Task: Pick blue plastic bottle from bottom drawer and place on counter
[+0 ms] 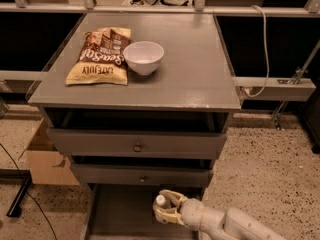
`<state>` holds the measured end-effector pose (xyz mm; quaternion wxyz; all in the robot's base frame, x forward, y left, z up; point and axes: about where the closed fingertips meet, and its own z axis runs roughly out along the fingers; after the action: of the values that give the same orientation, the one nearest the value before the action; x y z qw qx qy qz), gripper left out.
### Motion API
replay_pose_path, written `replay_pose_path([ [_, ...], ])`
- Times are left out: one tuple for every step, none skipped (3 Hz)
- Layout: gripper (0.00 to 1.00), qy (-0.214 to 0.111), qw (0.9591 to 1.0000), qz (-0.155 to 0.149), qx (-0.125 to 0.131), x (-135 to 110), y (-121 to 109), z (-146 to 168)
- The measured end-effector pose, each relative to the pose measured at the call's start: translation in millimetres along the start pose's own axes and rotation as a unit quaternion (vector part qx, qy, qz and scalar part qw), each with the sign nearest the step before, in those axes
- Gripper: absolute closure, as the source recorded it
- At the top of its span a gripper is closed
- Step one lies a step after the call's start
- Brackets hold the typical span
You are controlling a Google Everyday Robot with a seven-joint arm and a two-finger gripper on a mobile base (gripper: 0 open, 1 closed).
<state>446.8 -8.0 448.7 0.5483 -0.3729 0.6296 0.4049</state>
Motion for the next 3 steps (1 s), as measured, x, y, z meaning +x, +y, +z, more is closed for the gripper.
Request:
replay_pose_path([
  [1.00, -0.002, 0.9996, -0.017, 0.021, -30, 16, -26],
  [1.00, 0.000, 0.9983, -0.037, 0.046, -55, 26, -53],
  [1.00, 0.000, 0.9983, -0.037, 0.045, -56, 26, -52],
])
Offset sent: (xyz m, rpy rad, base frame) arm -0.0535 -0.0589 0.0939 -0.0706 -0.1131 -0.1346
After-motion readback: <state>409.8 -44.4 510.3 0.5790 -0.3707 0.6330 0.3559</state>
